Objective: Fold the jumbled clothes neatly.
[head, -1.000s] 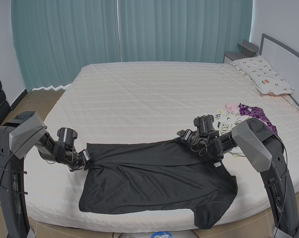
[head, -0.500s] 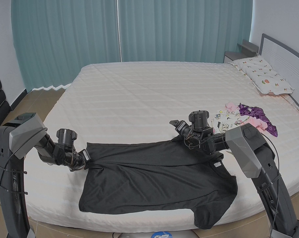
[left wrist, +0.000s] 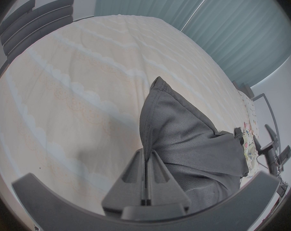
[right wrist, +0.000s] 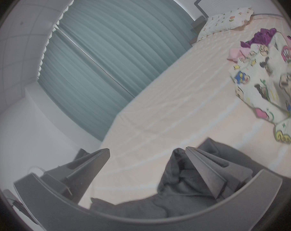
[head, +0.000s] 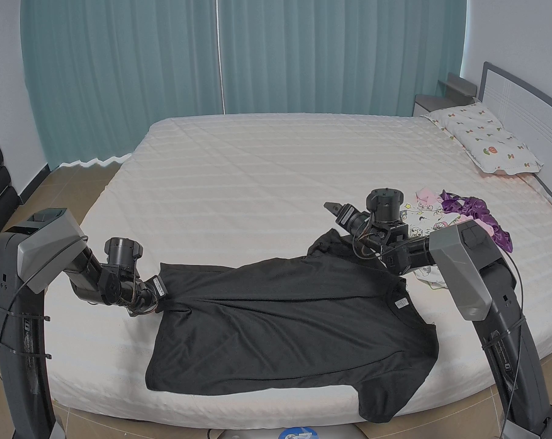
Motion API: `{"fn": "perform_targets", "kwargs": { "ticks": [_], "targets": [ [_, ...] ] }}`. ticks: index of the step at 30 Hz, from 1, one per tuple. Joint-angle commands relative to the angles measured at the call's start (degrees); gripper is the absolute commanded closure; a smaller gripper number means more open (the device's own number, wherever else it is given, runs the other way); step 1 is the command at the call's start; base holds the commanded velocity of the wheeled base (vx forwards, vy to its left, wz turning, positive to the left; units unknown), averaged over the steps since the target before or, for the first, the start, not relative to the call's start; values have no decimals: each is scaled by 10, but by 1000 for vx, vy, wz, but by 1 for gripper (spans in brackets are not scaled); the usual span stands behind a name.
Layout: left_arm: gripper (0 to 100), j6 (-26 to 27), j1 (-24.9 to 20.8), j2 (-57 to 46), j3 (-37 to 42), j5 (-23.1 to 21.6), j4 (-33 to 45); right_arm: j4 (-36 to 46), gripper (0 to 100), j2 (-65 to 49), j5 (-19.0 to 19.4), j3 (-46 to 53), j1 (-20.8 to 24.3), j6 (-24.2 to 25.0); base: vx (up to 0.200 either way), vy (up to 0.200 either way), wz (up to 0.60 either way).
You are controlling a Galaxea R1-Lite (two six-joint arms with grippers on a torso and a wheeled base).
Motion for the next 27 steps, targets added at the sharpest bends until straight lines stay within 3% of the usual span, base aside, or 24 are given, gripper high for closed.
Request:
{"fn": "perform_targets", "kwargs": {
  "ticks": [1, 8, 18, 22, 23, 27],
  "targets": [
    [100, -1, 0, 2, 0, 0, 0, 37, 0, 26, -16, 0, -3, -27, 0, 0, 0],
    [100, 0, 0, 2, 0, 1, 0, 54, 0, -3, -52, 3, -25, -36, 0, 0, 0],
    [100, -9, 0, -1, -3, -1, -1, 48, 0, -62, -44, 120, -64, -45, 0, 0, 0],
    [100, -37, 2, -14, 0, -8, -1, 45, 0, -87, -42, 188, -72, -51, 0, 0, 0],
    [0, -37, 2, -16, 3, -8, -1, 45, 0, -87, -42, 188, -72, -51, 0, 0, 0],
    [0, -42, 1, -17, -3, -8, -1, 28, 0, -93, -41, 209, -72, -51, 0, 0, 0]
  ]
}}
